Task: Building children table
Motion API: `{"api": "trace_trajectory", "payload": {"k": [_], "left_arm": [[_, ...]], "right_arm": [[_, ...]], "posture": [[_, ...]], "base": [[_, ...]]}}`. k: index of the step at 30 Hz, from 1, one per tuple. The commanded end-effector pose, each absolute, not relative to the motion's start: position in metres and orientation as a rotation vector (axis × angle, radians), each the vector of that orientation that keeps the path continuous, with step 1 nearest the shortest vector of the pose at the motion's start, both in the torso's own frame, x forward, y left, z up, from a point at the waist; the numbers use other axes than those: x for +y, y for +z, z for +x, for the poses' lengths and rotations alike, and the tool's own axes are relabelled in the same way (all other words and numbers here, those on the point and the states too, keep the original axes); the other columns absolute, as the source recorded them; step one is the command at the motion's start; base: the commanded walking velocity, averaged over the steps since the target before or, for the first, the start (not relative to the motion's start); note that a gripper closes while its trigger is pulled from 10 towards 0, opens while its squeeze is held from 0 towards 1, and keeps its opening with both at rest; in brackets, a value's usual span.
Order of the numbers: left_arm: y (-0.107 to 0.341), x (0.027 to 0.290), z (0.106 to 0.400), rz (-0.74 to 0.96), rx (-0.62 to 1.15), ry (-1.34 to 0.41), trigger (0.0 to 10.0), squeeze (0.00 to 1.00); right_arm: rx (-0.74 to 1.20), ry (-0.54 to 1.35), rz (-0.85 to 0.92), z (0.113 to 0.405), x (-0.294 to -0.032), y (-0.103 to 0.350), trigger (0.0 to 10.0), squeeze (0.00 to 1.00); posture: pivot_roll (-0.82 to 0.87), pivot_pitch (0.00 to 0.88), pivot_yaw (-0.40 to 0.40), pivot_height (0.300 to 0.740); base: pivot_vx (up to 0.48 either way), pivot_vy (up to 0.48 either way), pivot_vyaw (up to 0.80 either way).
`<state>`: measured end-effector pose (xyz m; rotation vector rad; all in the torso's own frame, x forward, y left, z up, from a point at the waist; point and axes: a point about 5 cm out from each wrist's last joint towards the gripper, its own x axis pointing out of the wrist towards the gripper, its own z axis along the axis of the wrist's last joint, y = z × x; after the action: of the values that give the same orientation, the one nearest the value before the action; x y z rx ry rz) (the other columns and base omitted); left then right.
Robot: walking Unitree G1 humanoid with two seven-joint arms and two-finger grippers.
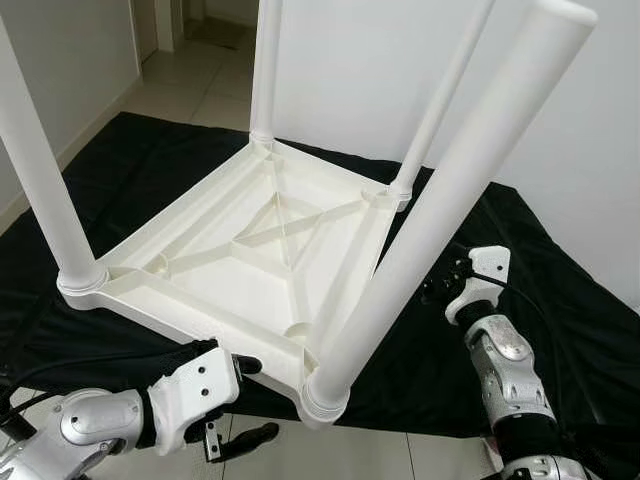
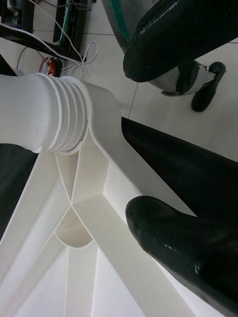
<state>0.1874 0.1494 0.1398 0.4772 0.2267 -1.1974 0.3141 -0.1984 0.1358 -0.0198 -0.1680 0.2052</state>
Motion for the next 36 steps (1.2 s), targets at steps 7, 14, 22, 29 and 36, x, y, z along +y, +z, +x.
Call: {"api": "trace_trajectory", "payload": {"k": [7, 14, 22, 29, 36], "left_arm": [[0.131, 0.141, 0.212, 0.521, 0.147, -1.047, 10.0, 0.00], [0.128, 0.133, 0.218, 0.533, 0.119, -1.063, 10.0, 0.00], [0.125, 0.118, 0.229, 0.524, 0.084, -1.063, 10.0, 0.00], [0.121, 0.100, 0.234, 0.524, 0.049, -1.082, 10.0, 0.00], [0.124, 0.089, 0.251, 0.503, 0.014, -1.050, 10.0, 0.00]], "right_arm": [[-0.108, 0.469, -0.030, 0.281, -0.181, 0.127, 10.0, 0.00], [-0.082, 0.510, -0.017, 0.271, -0.185, 0.128, 10.0, 0.00], [-0.066, 0.578, -0.032, 0.251, -0.193, 0.134, 10.0, 0.00], [-0.044, 0.679, -0.105, 0.226, -0.199, 0.132, 10.0, 0.00], [0.029, 0.777, -0.096, 0.209, -0.209, 0.133, 10.0, 0.00]], "posture": [[0.01, 0.000, -0.137, 0.740], [-0.01, 0.000, -0.127, 0.740], [-0.03, 0.000, -0.108, 0.740], [-0.05, 0.000, -0.094, 0.740], [-0.07, 0.000, -0.076, 0.740]], "base": [[0.000, 0.000, 0.00], [0.000, 0.000, 0.00], [0.000, 0.000, 0.00], [0.000, 0.000, 0.00], [0.000, 0.000, 0.00]]}}
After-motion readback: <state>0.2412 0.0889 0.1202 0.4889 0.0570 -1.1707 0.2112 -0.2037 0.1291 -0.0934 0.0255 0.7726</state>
